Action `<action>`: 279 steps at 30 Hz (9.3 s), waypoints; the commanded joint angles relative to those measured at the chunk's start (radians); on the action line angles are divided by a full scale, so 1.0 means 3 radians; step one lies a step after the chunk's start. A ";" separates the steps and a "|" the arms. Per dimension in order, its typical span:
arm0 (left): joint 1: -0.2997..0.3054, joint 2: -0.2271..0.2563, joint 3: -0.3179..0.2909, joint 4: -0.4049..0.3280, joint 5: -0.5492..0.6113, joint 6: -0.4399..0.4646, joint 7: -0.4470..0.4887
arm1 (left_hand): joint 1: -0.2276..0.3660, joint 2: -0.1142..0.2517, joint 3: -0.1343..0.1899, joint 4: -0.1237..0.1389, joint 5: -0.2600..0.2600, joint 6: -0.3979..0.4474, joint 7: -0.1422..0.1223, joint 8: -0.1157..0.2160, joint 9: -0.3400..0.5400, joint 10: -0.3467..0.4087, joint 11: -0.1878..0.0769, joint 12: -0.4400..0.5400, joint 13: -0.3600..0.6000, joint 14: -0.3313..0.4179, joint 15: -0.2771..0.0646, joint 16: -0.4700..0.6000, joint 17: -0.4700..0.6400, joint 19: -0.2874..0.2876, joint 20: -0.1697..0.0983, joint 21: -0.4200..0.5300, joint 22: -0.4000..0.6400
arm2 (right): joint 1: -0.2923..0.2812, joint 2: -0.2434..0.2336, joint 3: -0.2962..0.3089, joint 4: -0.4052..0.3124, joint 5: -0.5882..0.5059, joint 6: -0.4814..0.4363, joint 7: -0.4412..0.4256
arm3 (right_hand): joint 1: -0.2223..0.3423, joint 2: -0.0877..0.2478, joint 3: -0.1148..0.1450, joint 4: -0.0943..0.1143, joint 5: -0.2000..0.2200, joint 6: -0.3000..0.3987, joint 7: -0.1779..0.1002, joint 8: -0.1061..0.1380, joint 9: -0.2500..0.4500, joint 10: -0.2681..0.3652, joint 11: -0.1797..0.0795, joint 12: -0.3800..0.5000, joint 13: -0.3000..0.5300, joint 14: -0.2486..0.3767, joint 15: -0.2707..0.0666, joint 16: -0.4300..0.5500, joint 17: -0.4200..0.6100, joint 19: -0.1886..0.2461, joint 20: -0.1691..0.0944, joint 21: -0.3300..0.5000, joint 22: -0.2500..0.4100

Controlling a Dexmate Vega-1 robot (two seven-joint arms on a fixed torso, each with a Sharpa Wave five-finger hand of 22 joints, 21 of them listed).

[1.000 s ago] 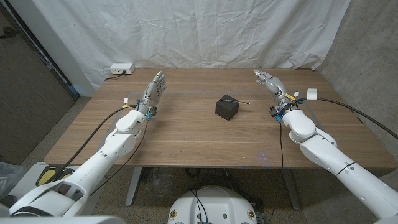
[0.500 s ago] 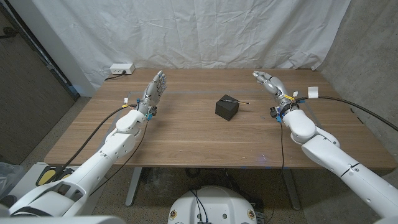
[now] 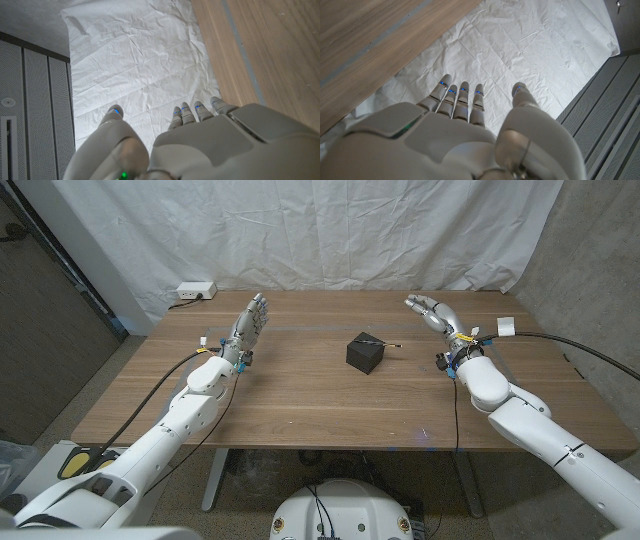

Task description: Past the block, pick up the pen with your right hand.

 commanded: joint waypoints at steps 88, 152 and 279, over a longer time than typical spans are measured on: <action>0.0045 0.0020 0.0021 -0.0115 0.0048 0.0039 0.0072 | 0.0064 0.0025 -0.0051 -0.0012 0.0010 -0.0003 0.0010 -0.0006 0.0014 -0.0021 -0.0008 -0.0012 0.0012 -0.0039 -0.0067 0.0005 0.0010 -0.0044 -0.0281 -0.0004 0.0013 | -0.0059 -0.0323 -0.0132 -0.0648 -0.0932 -0.1004 -0.0157 | 0.0585 -0.0226 0.0014 -0.0054 0.0135 0.0288 -0.0100 0.0059 0.0032 0.0018 -0.0066 0.0001 0.0021 0.0012 0.0007 -0.0014 0.0003 0.0096 0.0019 -0.0206 0.0021; 0.0033 0.0022 0.0061 -0.0160 0.0089 0.0143 0.0139 | 0.0086 0.0046 -0.0095 -0.0012 0.0004 0.0010 0.0020 -0.0005 0.0015 -0.0020 0.0005 -0.0012 0.0014 -0.0034 -0.0061 0.0010 0.0011 -0.0050 -0.0262 -0.0001 0.0015 | 0.0189 -0.0391 -0.0408 -0.0640 -0.1366 -0.1398 0.0075 | 0.0705 -0.0245 -0.0048 0.0021 0.0158 0.0374 -0.0135 0.0029 0.0045 -0.0300 0.0057 -0.0095 0.0019 -0.0229 0.0066 -0.0045 0.0012 -0.0015 0.0032 -0.0408 0.0025; 0.0045 -0.0017 0.0053 -0.0168 0.0079 0.0115 0.0174 | 0.0127 0.0091 -0.0174 -0.0007 -0.0008 0.0007 0.0020 -0.0007 0.0016 -0.0023 -0.0006 -0.0011 0.0016 -0.0045 -0.0059 0.0010 0.0013 -0.0063 -0.0251 0.0001 0.0016 | 0.0435 -0.0279 -0.1084 -0.0539 -0.2553 -0.2111 0.0431 | 0.1076 -0.0261 -0.0058 -0.0001 0.0311 0.0484 -0.0179 0.0064 0.0161 -0.0408 -0.0061 -0.0038 0.0021 -0.0136 0.0061 0.0003 0.0009 0.0184 0.0052 -0.0566 0.0037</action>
